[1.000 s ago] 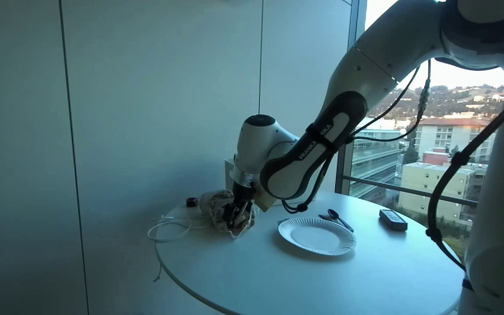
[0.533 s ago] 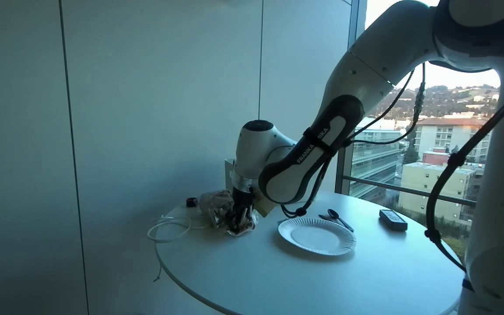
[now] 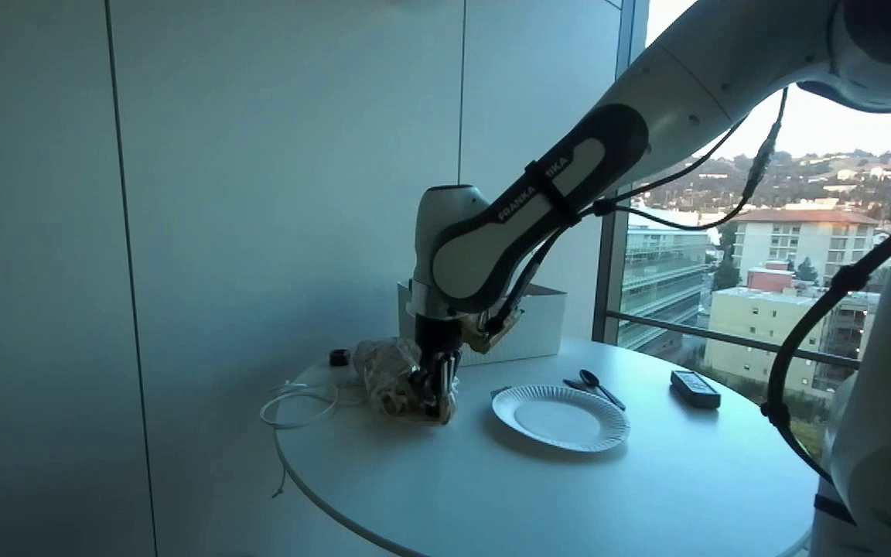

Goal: Take the utensils off of the plate and put the rubber bands on it

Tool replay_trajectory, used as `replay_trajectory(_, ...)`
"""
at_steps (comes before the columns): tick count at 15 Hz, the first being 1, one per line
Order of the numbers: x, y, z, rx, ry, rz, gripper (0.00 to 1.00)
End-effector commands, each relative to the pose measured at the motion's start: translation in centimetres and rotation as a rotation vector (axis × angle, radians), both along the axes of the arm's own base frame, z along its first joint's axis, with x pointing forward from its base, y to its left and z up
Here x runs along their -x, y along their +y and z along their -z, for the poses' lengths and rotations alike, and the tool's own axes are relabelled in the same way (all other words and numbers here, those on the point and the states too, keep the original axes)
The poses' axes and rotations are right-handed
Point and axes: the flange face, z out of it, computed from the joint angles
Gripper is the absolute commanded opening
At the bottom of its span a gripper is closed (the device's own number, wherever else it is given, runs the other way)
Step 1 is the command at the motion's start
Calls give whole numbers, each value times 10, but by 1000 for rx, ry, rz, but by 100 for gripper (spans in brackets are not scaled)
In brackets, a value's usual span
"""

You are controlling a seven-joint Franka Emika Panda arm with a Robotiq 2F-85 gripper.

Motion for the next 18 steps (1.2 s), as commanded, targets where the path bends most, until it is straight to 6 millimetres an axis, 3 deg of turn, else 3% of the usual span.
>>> replay_trajectory(1, 27, -2, -45, 40, 63, -107, 9)
replay_trajectory(5, 50, -17, -81, 75, 60, -105, 11)
replay_trajectory(10, 77, -55, -103, 79, 75, 50, 10)
replay_trajectory(13, 87, -85, -97, 57, 115, 170, 11)
replay_trajectory(18, 91, -135, -63, 2, 199, 320, 10)
